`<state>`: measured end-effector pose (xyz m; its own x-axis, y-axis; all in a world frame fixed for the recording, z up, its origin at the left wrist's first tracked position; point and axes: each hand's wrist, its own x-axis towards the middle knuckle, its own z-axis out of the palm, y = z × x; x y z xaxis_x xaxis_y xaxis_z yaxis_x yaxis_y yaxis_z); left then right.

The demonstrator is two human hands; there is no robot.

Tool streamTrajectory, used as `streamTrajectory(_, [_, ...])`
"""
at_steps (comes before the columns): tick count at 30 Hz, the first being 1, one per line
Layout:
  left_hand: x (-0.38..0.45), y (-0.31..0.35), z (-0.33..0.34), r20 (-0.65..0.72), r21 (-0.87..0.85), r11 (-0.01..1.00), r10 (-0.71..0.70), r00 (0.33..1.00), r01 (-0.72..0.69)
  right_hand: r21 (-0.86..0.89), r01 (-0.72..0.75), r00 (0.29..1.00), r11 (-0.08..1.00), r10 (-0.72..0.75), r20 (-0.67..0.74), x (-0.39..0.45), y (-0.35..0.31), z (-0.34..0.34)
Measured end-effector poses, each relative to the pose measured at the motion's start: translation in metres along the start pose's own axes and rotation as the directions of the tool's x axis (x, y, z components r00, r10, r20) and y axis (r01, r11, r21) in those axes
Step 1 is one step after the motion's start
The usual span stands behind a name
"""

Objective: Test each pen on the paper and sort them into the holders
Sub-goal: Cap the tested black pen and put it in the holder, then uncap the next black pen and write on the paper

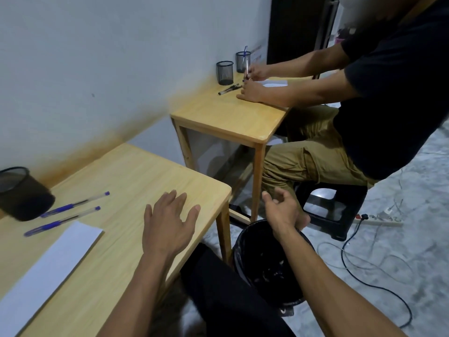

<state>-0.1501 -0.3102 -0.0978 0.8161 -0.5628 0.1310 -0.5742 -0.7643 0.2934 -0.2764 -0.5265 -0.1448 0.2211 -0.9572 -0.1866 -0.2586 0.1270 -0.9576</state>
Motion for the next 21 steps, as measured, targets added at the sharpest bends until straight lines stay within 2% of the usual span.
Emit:
streamTrajectory(3, [-0.003,0.003,-0.008,0.011,-0.099,0.995,-0.019,1.000,0.020,0.132,0.050,0.998,0.990,-0.054,0.024,-0.014,-0.035,0.007])
streamTrajectory(6, [-0.011,0.003,-0.022,-0.008,-0.309,0.950,-0.051,0.999,0.046,0.247,0.135,0.980,0.960,-0.166,0.113,-0.037,-0.071,0.018])
streamTrajectory(8, [-0.022,0.000,-0.037,-0.053,-0.444,0.895,-0.078,0.996,0.046,0.306,0.183,0.945,0.934,-0.253,0.209,-0.059,-0.093,0.028])
streamTrajectory(10, [-0.035,-0.008,-0.054,-0.132,-0.481,0.875,-0.130,0.983,0.052,0.335,0.232,0.882,0.913,-0.343,0.322,-0.084,-0.110,0.039])
streamTrajectory(15, [-0.078,-0.055,-0.096,-0.345,-0.480,0.872,-0.287,0.893,0.095,0.366,0.379,0.627,0.850,-0.527,0.574,-0.149,-0.129,0.081])
streamTrajectory(18, [-0.114,-0.096,-0.116,-0.460,-0.461,0.868,-0.410,0.787,0.183,0.396,0.460,0.459,0.795,-0.595,0.660,-0.193,-0.129,0.114])
streamTrajectory(21, [-0.149,-0.137,-0.128,-0.523,-0.472,0.817,-0.562,0.640,0.331,0.427,0.538,0.266,0.726,-0.627,0.732,-0.239,-0.127,0.149])
